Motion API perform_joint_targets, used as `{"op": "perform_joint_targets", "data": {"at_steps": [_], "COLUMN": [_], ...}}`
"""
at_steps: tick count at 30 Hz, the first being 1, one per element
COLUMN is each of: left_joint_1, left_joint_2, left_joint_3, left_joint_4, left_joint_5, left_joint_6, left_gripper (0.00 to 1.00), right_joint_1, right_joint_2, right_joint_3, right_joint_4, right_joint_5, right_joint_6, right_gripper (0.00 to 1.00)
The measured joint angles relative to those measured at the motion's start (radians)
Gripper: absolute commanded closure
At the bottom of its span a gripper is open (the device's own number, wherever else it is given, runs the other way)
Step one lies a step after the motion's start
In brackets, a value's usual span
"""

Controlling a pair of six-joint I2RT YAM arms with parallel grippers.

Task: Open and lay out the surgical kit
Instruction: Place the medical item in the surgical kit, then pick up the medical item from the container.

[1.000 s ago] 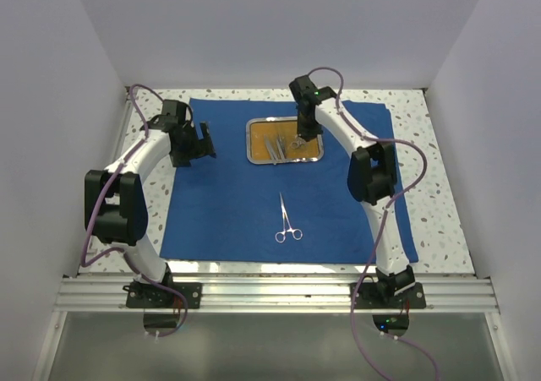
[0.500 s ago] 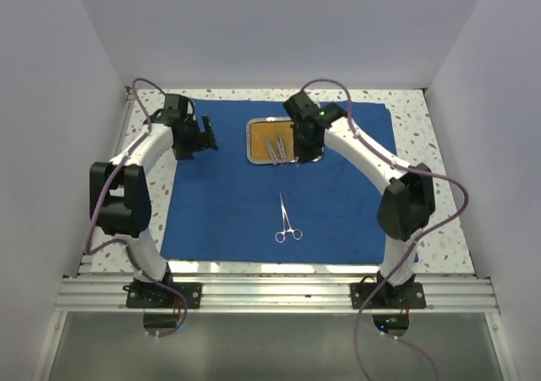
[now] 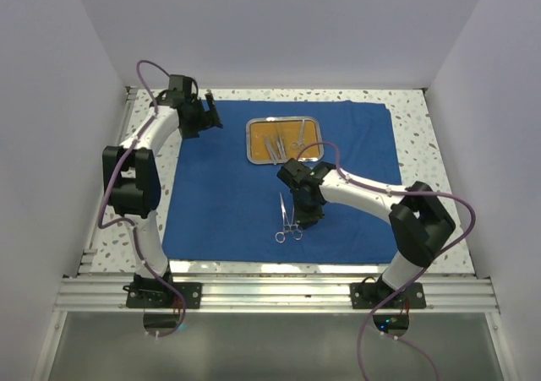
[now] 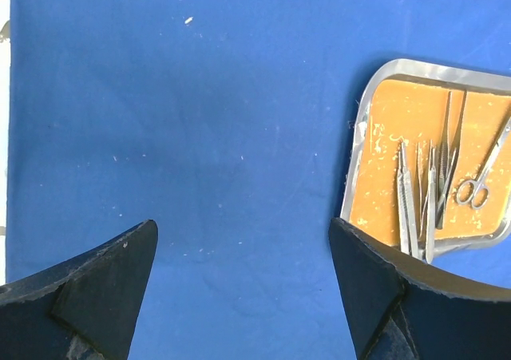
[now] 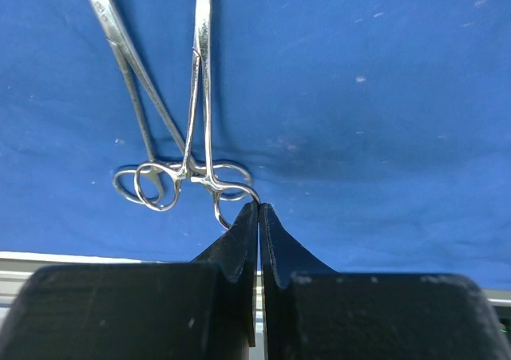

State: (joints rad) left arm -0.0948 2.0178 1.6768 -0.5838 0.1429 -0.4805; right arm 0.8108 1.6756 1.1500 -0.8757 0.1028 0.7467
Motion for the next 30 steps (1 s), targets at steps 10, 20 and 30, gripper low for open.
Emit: {"op": "perform_joint_targets", "data": {"at_steps": [10, 20, 30], "left_joint_1": [0.0, 0.0, 0.0], "left_joint_2": [-0.005, -0.104, -0.238], "left_joint_3": [-0.035, -0.14, -0.24], "left_joint_4": [0.018, 0.019, 0.013], "left_joint_5": [0.008, 0.0, -0.006], "left_joint_6": [-0.008, -0.007, -0.006], "left_gripper": [0.08, 0.08, 0.08], "right_joint_1": [0.057, -0.072, -0.346], "right_joint_2": [0.048, 0.096, 0.535], "right_joint_3": [0.056, 0.71, 1.181], "right_joint_4": [0.013, -0.27, -0.286], "right_joint_5": [-0.01, 0.179, 0.216], "right_joint_6": [0.014, -0.138, -0.3], "right_gripper": [0.18, 0.21, 0.38]}}
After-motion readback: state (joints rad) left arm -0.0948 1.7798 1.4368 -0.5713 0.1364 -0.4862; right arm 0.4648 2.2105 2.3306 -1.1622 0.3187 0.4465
